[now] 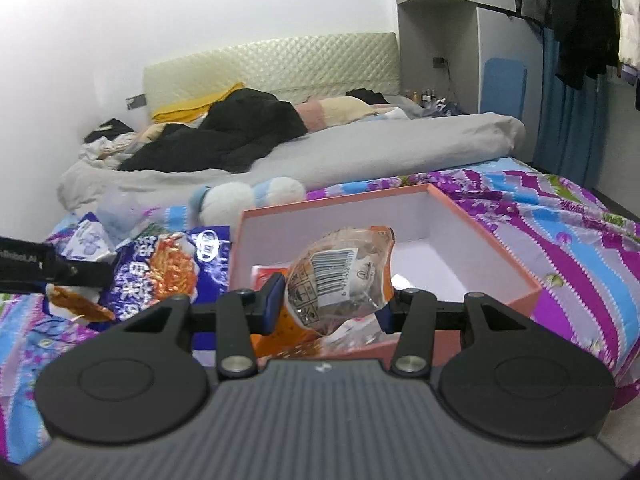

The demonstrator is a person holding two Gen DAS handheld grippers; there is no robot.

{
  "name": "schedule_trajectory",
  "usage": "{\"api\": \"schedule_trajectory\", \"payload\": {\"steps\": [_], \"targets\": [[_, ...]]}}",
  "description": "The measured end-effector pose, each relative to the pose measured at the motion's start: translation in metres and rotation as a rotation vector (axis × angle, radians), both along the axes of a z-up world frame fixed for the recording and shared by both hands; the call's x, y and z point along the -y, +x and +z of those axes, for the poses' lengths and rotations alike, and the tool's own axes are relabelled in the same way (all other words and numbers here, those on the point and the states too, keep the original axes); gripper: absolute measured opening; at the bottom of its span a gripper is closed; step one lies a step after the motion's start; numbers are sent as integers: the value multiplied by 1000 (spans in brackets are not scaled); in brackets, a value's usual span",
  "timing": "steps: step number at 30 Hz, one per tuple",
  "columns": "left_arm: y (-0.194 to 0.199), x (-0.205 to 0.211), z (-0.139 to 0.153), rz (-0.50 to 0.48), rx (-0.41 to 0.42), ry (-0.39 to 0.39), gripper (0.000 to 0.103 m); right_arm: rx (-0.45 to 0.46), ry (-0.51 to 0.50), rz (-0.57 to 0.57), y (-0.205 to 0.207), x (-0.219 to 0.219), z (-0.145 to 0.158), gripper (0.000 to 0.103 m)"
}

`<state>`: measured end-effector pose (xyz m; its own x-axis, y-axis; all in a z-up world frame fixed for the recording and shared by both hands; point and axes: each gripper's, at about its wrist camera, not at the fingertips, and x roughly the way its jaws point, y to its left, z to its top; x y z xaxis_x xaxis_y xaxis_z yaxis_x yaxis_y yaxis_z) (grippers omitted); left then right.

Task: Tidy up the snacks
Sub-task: 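Carry the blue packets and orange snack over the pink box with both tools, then open both tools to drop the snacks into the pink box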

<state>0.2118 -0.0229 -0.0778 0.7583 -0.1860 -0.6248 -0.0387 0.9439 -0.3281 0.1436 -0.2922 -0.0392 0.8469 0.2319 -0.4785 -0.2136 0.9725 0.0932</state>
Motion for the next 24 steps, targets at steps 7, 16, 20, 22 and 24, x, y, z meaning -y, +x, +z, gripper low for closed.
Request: {"api": "schedule_trajectory", "payload": {"steps": [7, 16, 20, 22, 24], "targets": [[67, 36, -13, -79, -86, 4, 44, -73, -27, -42, 48, 13, -15, 49], [126, 60, -25, -128, -177, 64, 44, -239, -45, -71, 99, 24, -43, 50], [134, 62, -34, -131, -200, 69, 44, -292, -77, -61, 112, 21, -55, 50], [132, 61, -35, -133, -199, 66, 45, -305, -66, -68, 113, 24, -58, 50], [129, 61, -36, -144, -194, 82, 59, -311, -68, -70, 113, 25, -59, 53]]}}
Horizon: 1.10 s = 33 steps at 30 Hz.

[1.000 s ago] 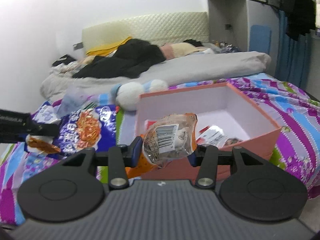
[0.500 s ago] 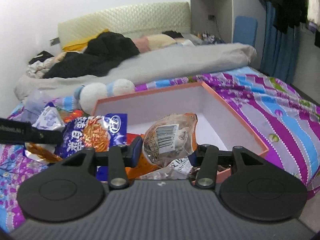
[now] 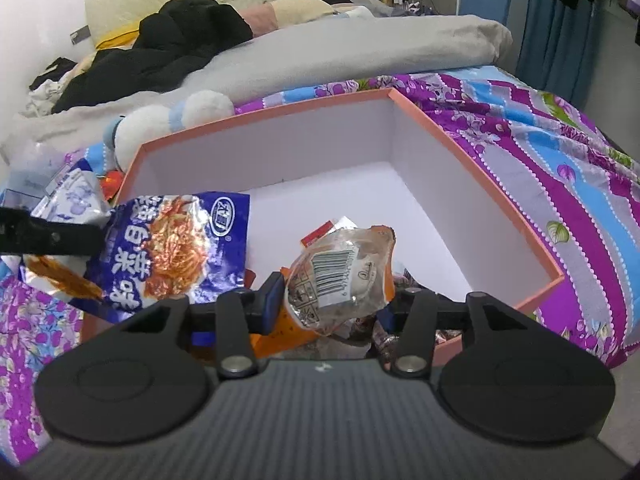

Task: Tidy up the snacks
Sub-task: 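Open both tools to drop the snacks into the pink box, then withdraw both tools from the box toward the remaining packets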

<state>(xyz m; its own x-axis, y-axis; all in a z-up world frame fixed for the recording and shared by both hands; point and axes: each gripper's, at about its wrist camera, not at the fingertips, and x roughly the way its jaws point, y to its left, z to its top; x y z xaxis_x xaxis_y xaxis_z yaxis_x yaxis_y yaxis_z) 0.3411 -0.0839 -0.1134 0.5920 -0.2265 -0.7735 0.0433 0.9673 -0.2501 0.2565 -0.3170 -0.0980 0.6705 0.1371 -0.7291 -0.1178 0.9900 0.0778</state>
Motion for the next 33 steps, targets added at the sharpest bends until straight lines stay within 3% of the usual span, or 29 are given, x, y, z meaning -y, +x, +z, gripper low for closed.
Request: {"api": "schedule_trajectory", "payload": {"steps": [1, 2, 3, 6, 13, 20, 33], "targets": [[-2, -1, 1, 1, 6, 9, 67, -2, -6, 1, -1, 0, -1, 55], [-5, -2, 3, 5, 22, 14, 72, -4, -4, 4, -1, 0, -1, 66], [-8, -4, 6, 16, 44, 18, 72, -3, -1, -1, -2, 1, -1, 72], [-15, -11, 14, 43, 75, 22, 72, 23, -27, -26, -8, 2, 0, 72], [-41, -19, 28, 23, 127, 8, 72, 73, 15, -28, -29, 7, 11, 72], [-90, -24, 42, -26, 245, 8, 72, 160, 59, -2, -69, 0, 24, 72], [-159, -48, 40, 55, 304, -15, 72, 270, 164, 46, -142, -16, 31, 72]]}}
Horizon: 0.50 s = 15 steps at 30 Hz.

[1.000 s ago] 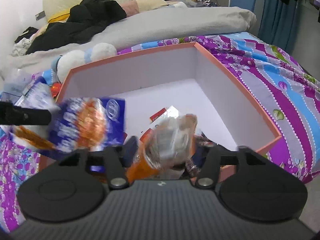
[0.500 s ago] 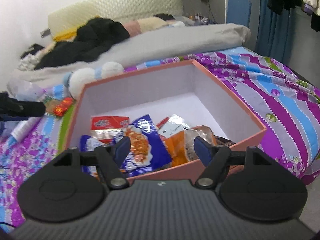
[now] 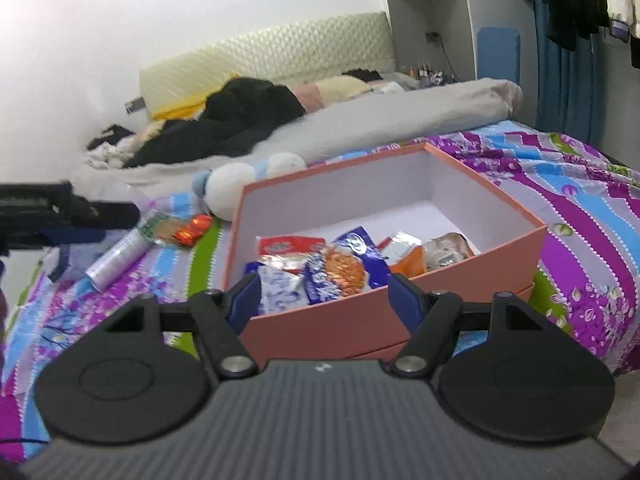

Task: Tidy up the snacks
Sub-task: 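Withdraw both tools from the box toward the remaining packets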

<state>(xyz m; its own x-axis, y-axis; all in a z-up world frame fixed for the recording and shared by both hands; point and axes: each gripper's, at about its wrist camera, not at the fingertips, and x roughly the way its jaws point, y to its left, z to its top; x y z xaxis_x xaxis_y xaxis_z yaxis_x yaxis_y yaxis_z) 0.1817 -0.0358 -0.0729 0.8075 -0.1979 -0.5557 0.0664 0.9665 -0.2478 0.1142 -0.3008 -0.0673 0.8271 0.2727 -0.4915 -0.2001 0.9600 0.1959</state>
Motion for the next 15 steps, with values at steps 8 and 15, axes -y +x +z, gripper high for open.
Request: {"api": "schedule_trajectory", "payload": {"steps": [8, 15], "targets": [[-26, -12, -6, 24, -2, -11, 72, 35, 8, 47, -25, -19, 3, 72], [-53, -32, -16, 68, -17, -22, 72, 9, 1, 95, -44, -32, -10, 72]]}}
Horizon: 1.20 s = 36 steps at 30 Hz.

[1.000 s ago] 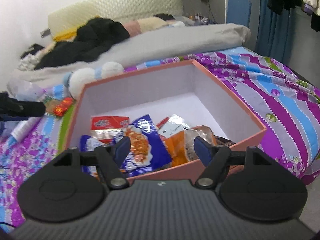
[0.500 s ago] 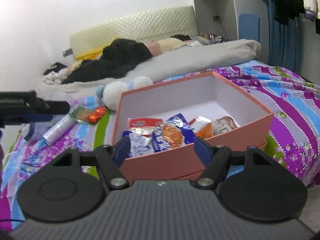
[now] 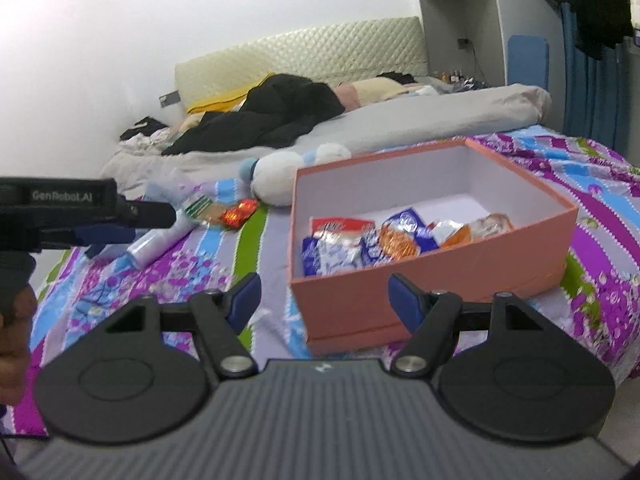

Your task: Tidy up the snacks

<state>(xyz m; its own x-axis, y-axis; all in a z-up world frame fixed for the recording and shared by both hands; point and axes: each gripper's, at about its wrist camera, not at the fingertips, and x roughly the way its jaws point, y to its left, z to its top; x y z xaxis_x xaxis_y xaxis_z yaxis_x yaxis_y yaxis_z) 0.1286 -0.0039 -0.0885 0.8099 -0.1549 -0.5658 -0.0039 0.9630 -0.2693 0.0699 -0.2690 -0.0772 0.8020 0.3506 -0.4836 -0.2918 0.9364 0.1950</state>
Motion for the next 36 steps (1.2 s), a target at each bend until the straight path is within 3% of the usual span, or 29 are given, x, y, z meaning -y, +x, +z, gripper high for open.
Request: {"api": "schedule_trajectory", "payload": {"steps": [10, 18, 22, 25, 26, 27, 32, 36], "targets": [[-36, -40, -17, 135, -39, -50, 72, -18, -16, 75, -13, -26, -4, 73], [-23, -66, -25, 183, -50, -92, 73, -4, -42, 146, -6, -46, -2, 73], [-13, -90, -30, 236, -35, -197, 75, 2, -50, 174, 1, -57, -1, 73], [-2, -108, -34, 274, -21, -223, 76, -3, -41, 207, 11, -69, 0, 75], [3, -115, -35, 290, -15, -218, 76, 0, -42, 218, 15, -73, -1, 85], [9, -121, -37, 303, -11, -216, 76, 5, -43, 232, 19, -79, -1, 89], [55, -162, -53, 329, -5, -279, 76, 2, -44, 303, 50, -113, -10, 89], [109, -194, -81, 346, -37, -344, 76, -7, -63, 314, 94, -148, -24, 89]]}}
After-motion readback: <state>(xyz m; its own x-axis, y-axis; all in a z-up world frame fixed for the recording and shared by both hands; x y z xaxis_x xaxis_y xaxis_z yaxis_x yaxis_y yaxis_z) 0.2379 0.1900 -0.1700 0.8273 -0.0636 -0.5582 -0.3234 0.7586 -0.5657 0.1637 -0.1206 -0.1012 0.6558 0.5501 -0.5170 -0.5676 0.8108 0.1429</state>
